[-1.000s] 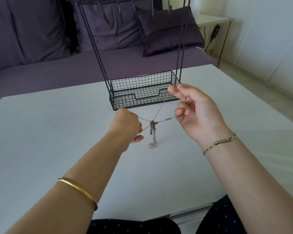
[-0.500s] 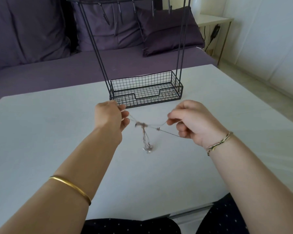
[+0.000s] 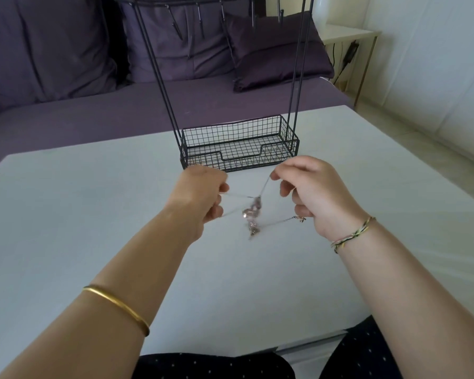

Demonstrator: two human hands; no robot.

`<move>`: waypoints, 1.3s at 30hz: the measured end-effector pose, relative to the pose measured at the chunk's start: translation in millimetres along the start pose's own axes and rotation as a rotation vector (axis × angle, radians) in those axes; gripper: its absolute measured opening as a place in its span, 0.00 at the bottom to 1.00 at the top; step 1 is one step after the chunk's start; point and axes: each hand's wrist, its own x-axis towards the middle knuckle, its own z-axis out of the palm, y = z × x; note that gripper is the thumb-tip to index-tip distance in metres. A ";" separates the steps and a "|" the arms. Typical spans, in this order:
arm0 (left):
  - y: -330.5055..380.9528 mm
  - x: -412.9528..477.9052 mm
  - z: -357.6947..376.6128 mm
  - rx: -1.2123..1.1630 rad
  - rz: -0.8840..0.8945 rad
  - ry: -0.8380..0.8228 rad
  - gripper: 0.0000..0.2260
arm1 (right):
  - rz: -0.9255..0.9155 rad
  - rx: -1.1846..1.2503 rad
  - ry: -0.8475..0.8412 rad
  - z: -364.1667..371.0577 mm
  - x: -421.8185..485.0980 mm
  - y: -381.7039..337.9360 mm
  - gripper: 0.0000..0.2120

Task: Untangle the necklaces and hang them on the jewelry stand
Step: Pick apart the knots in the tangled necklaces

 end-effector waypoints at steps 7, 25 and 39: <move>-4.4 -6.4 5.3 0.440 0.034 -0.243 0.14 | -0.133 -0.059 0.123 -3.7 4.2 2.4 0.08; -5.9 -0.9 5.7 0.223 0.072 -0.047 0.07 | -0.274 -0.671 0.125 -16.3 8.4 10.5 0.07; 1.3 -7.6 4.8 -0.029 -0.123 -0.183 0.19 | -0.080 -0.505 -0.237 -4.3 -2.7 3.0 0.09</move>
